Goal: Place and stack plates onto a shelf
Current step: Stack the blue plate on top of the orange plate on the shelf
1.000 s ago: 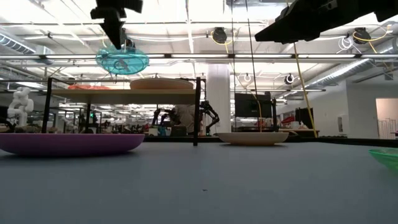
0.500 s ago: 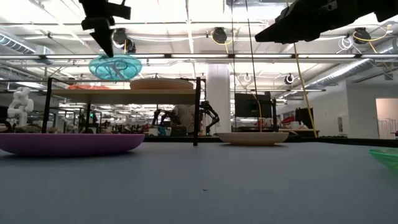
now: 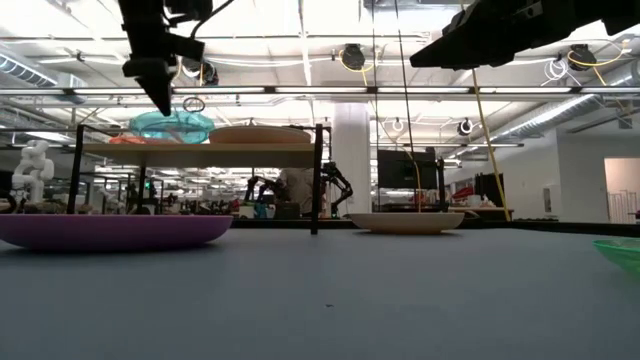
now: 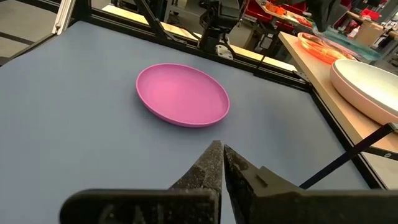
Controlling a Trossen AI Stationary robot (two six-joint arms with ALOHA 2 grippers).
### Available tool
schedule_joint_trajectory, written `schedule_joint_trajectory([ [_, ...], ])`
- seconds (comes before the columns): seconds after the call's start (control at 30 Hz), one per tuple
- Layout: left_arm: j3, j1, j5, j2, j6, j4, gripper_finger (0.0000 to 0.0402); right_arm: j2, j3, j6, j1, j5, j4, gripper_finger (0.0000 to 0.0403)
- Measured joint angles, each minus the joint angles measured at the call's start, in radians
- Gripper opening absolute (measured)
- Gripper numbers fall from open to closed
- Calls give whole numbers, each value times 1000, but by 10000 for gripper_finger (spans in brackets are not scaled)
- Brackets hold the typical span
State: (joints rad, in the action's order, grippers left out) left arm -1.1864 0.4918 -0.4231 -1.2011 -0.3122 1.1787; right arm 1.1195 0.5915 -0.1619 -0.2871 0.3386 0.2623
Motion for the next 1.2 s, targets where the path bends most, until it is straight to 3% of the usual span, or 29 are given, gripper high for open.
schedule_joint_trajectory([
  [1.2, 23, 101, 15, 0, 27, -3, 3, 0, 0, 0, 0, 0, 0, 0],
])
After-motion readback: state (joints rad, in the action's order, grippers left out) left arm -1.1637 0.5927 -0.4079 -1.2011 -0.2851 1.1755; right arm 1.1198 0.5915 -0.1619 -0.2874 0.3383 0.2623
